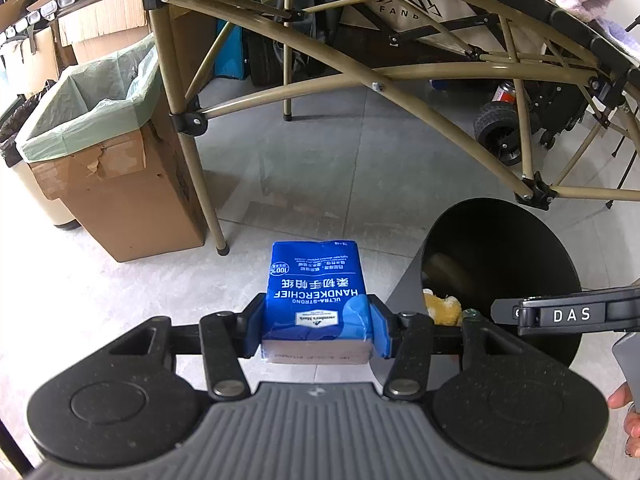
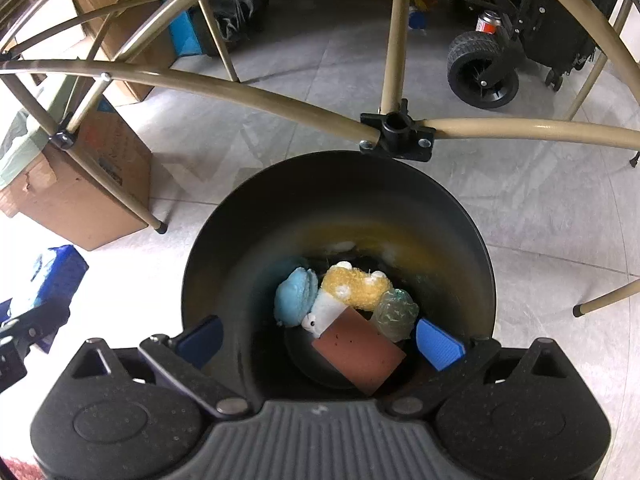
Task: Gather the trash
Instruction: 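Move left gripper over the bin and release the blue tissue pack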
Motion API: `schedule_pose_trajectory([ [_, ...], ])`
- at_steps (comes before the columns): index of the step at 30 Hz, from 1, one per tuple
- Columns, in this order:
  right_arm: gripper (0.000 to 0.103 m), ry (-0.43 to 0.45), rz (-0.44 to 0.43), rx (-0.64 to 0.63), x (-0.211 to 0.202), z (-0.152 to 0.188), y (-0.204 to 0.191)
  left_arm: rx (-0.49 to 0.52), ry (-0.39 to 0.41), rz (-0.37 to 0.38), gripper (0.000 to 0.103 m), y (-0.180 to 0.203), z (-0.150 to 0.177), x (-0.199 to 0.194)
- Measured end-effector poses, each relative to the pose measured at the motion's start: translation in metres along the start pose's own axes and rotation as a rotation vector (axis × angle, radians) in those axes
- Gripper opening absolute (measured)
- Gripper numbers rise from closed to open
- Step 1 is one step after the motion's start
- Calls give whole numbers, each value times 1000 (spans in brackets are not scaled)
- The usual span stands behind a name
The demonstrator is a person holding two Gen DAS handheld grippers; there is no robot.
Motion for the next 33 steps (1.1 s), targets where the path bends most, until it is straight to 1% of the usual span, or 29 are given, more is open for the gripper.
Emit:
schedule_pose_trajectory([
  [8,103,30,-4,18,-14,2,15,26,10,14,52,18,-1,-2],
  [12,103,47,-6,37,-25,7,31,36,11,25,52,29,-3,-2],
  [18,103,83,1,72,-45,14,59,68,22,48,52,55,-3,-3],
  [24,103,120,13,109,-64,23,87,96,16,63,52,81,-1,1],
  [33,103,144,50,152,-74,33,122,127,-9,75,52,114,0,16],
])
Point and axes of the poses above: each gripper's, at about its wrist camera, not at the fingertips, and x roughly the way its jaws point, y to its right, z to its underside, the point moved 4 cm from there along x, roughly the way its jaws point, and after that the axes turned 12 degrees about z, right-handed, at the moved point
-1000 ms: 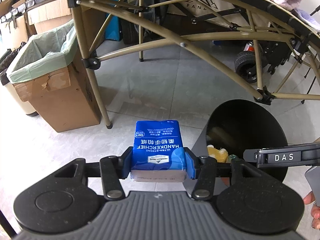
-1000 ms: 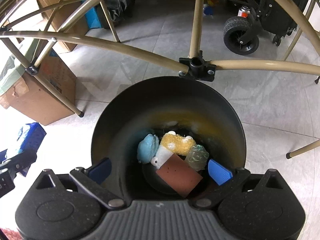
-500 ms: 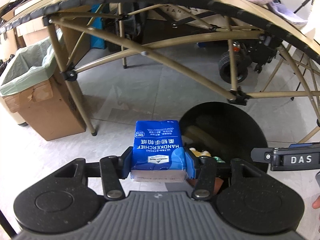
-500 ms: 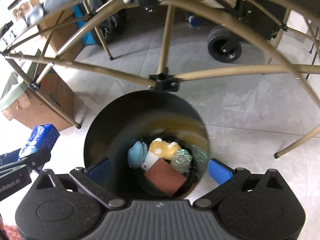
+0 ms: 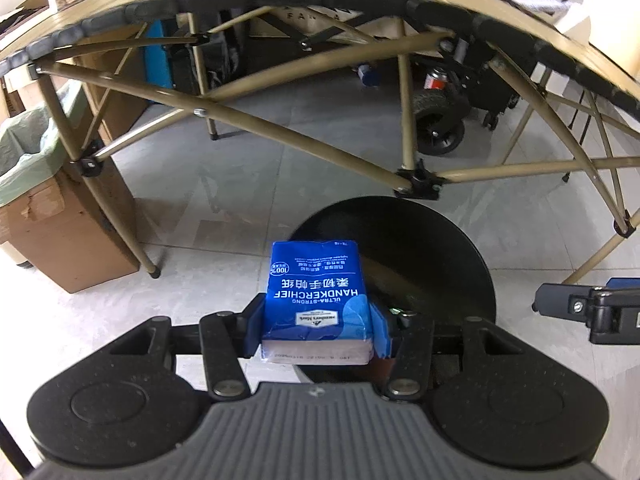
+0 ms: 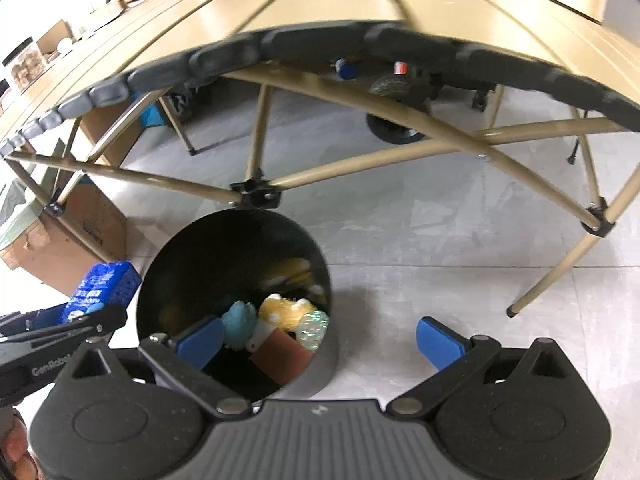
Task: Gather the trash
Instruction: 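Move left gripper over the bin and release the blue tissue pack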
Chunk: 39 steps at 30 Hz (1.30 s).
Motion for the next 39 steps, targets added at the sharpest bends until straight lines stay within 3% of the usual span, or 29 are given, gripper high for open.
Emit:
schedule_pose_trajectory([
  [11,103,7,23,65,-5,2,37,15,-41,5,52,28,4,25],
  [37,103,-22,53,102,9,5,61,-16,-173,7,53,45,14,77],
  [38,103,-22,54,103,9,5,61,-15,-177,5,56,45,14,77],
  [39,103,-23,54,103,9,5,61,-15,-185,8,65,45,14,77],
])
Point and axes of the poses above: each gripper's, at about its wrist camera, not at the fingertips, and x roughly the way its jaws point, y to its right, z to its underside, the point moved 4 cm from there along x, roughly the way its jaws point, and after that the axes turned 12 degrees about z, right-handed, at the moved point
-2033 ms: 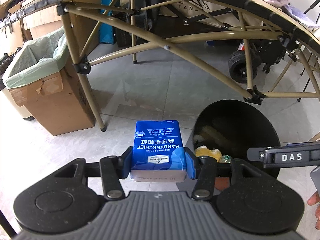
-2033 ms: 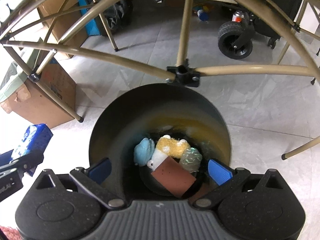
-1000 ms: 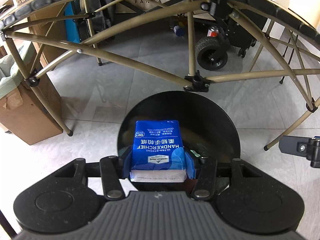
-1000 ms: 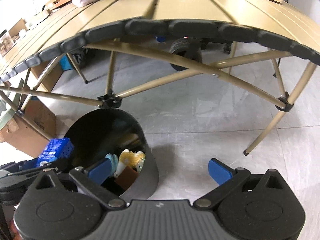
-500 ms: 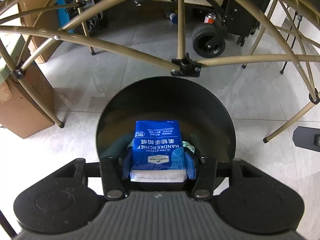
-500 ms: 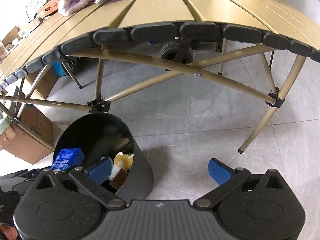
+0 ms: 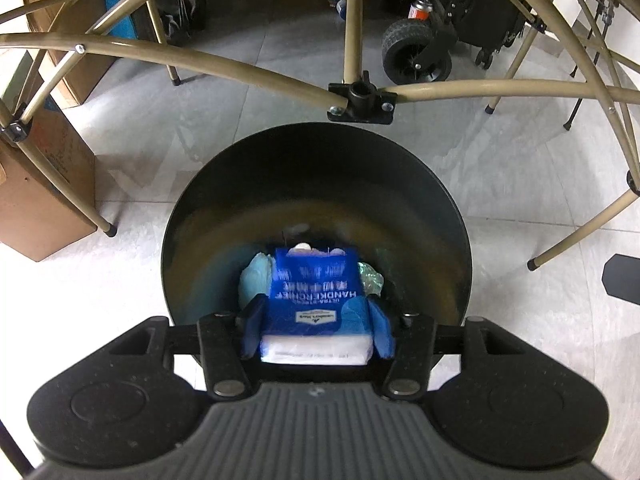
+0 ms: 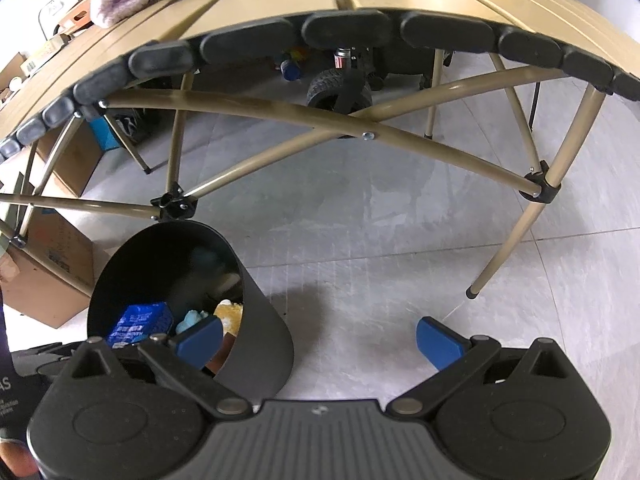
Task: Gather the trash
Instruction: 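Move left gripper over the bin and release the blue tissue pack, then raise both open tools back toward the table items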
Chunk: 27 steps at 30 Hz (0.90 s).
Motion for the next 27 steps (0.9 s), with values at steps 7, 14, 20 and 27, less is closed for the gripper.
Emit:
schedule_pose_trajectory([
  [7,103,1,-1,-4,1,0,0,-10,-24,-14,102,-2,1,-4],
  [14,103,2,3,-17,2,1,-2,-7,-51,-1,102,1,4,-7],
  [20,103,6,7,-20,0,0,-3,5,-74,-7,102,5,7,-17],
  [27,103,9,15,-21,0,0,-3,36,-69,31,102,14,11,-35],
])
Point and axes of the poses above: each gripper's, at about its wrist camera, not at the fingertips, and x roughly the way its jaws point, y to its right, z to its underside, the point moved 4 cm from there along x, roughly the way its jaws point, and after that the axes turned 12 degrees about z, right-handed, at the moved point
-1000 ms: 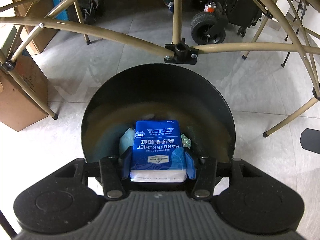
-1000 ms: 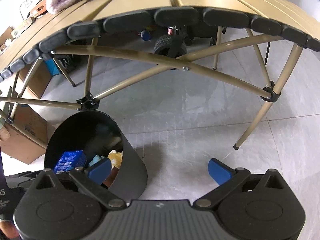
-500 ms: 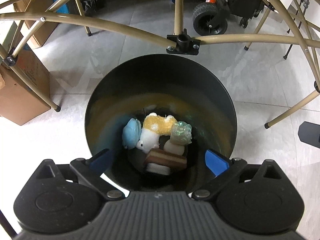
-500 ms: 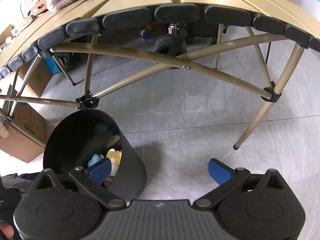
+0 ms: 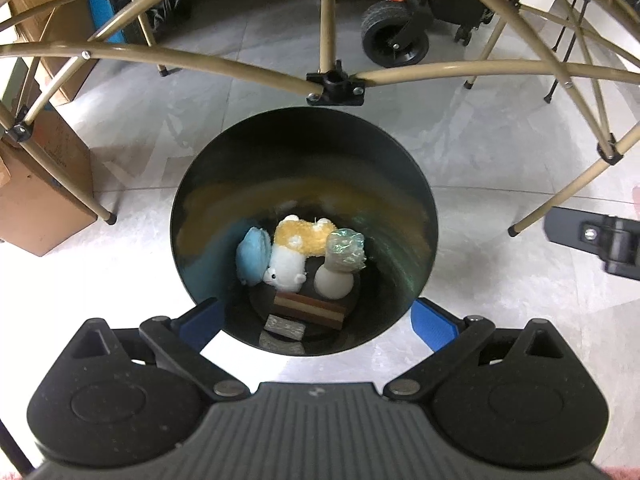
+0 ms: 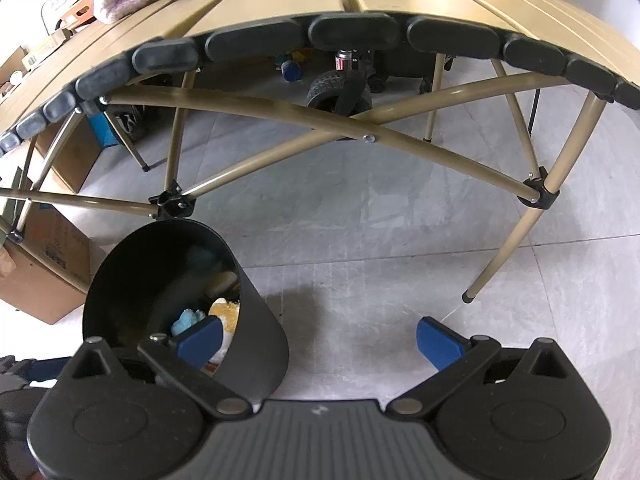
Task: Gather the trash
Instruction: 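Raise both open tools back toward the table items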
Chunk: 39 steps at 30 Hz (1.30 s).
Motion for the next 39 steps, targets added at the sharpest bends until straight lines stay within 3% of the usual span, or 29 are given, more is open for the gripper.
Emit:
schedule_pose_trajectory([
  [9,103,9,2,-15,-4,0,-2,-11,27,42,102,-3,1,-17],
  [19,103,59,-32,-28,-23,-3,-4,1,111,75,102,-7,-3,-43],
  [29,103,161,-97,-39,-61,-9,-7,21,314,97,102,-11,-7,-97],
  [39,103,362,-252,-59,-129,-29,-8,79,559,125,103,-13,-17,-157],
])
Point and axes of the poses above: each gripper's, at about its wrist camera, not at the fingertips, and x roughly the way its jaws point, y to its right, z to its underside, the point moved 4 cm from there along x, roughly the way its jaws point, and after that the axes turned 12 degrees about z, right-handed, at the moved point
